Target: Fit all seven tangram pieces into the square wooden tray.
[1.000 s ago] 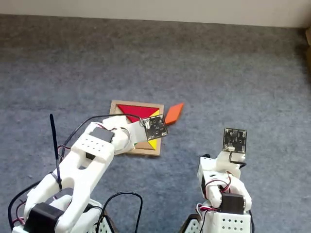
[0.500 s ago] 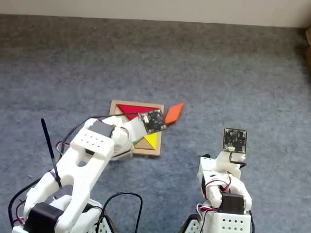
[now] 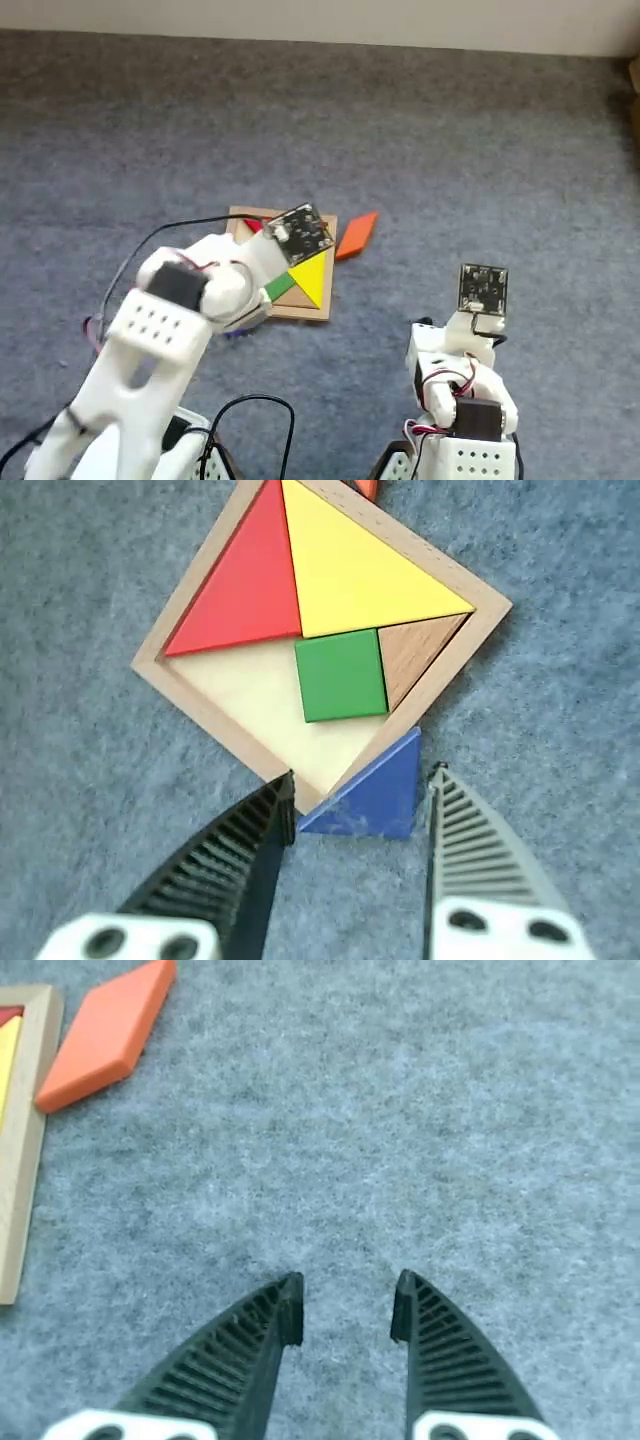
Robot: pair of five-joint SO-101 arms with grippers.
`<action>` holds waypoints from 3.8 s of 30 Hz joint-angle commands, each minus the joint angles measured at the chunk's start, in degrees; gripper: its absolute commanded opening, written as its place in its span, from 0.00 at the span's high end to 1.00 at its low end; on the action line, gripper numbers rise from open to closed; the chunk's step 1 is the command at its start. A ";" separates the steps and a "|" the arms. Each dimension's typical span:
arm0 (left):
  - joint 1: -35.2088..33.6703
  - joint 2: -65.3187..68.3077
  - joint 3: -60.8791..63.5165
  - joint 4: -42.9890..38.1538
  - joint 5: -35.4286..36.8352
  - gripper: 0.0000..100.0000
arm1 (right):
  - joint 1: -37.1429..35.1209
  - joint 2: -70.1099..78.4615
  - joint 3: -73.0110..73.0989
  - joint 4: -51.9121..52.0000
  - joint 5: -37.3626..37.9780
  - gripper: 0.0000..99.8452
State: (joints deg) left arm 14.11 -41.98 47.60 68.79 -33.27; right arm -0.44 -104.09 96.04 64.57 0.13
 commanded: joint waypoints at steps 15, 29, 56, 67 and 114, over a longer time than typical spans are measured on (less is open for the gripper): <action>-9.89 4.97 7.43 3.08 4.04 0.85 | 0.66 -0.04 8.22 -0.66 0.70 0.84; -9.71 22.20 4.09 -10.37 9.23 0.85 | 0.66 -0.04 8.22 -0.66 0.70 0.84; -11.74 25.80 -5.23 -10.55 8.79 0.85 | 0.66 -0.04 8.22 -0.66 0.70 0.84; -16.57 26.24 -9.89 -8.35 7.30 0.85 | 0.66 -0.04 8.22 -0.66 0.70 0.84; -19.30 26.42 -1.36 -18.99 7.65 0.85 | 0.66 -0.04 8.22 -0.66 0.70 0.84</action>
State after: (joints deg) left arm -4.88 -15.69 46.55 50.51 -25.45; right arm -0.44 -104.09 96.04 64.57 0.13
